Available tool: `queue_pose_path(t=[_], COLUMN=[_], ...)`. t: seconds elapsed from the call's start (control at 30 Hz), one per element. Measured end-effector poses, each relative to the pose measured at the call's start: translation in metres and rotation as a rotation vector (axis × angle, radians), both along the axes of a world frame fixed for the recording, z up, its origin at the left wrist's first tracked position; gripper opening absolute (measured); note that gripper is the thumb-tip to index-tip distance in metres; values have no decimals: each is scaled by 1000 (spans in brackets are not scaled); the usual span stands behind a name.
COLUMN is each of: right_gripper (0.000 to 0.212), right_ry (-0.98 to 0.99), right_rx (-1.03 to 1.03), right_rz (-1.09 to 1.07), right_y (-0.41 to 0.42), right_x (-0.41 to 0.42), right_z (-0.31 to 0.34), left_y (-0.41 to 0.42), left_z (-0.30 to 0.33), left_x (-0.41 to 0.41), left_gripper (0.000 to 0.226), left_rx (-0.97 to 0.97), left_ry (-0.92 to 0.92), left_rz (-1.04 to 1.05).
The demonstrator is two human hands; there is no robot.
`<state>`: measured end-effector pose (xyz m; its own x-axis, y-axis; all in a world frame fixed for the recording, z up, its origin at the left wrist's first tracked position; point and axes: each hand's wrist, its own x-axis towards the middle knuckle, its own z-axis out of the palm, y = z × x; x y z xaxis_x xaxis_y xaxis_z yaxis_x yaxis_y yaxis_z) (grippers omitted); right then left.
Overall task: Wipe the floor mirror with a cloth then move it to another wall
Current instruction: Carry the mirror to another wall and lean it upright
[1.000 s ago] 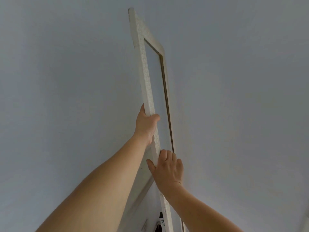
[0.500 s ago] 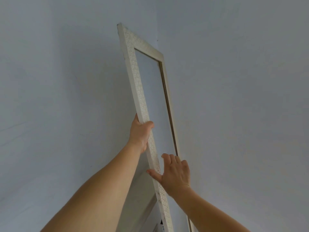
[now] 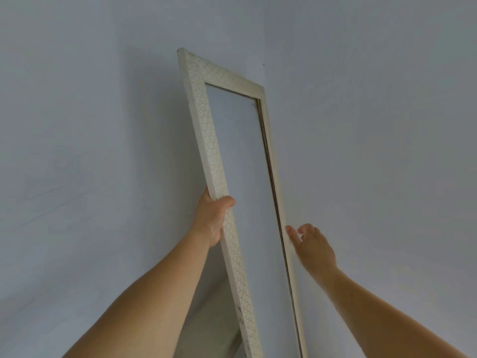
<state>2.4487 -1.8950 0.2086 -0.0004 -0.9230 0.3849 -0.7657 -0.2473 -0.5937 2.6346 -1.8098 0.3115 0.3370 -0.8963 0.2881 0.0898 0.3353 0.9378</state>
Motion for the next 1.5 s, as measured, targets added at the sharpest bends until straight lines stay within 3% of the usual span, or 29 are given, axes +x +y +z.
queue_pose_path(t=[0.17,0.3,0.37,0.5,0.63,0.77,0.87,1.0,1.1,1.2,1.3,1.5], right_gripper=[55,50,49,48,48,47,55,63,66,62,57,63], right_ry=[1,-41,-58,-102,-115,-141,-148,-256,-354,-403,-386,-362], right_rx=[57,84,88,73,46,62,111,168,222,285,312,320], right_rz=[39,58,58,81,127,185,246,339,374,400,439,457], right_y=[-33,-55,-70,-98,-124,-150,-166,-183,-192,-200,-199,-191], right_x=[2,11,17,28,42,50,54,58,62,65,73,72], right_z=[15,32,42,59,79,89,94,98,101,96,89,88], left_y=[-3,-6,-3,8,-12,-20,-17,-12,-19,-21,-23,-21], left_z=[-3,-6,-3,4,-6,-10,-8,-2,-4,-4,-4,-6], left_x=[15,19,19,13,35,44,47,45,52,54,55,53], left_gripper=[15,38,8,31,9,34,14,53,44,8,26,22], left_rx=[59,47,-4,-113,-69,-33,8,24,53,91,112,114], left_ry=[4,-11,-55,-100,-164,-190,-213,-294,-301,-264,-251,-227], left_rz=[-18,-26,51,75,217,216,182,74,110,180,196,272])
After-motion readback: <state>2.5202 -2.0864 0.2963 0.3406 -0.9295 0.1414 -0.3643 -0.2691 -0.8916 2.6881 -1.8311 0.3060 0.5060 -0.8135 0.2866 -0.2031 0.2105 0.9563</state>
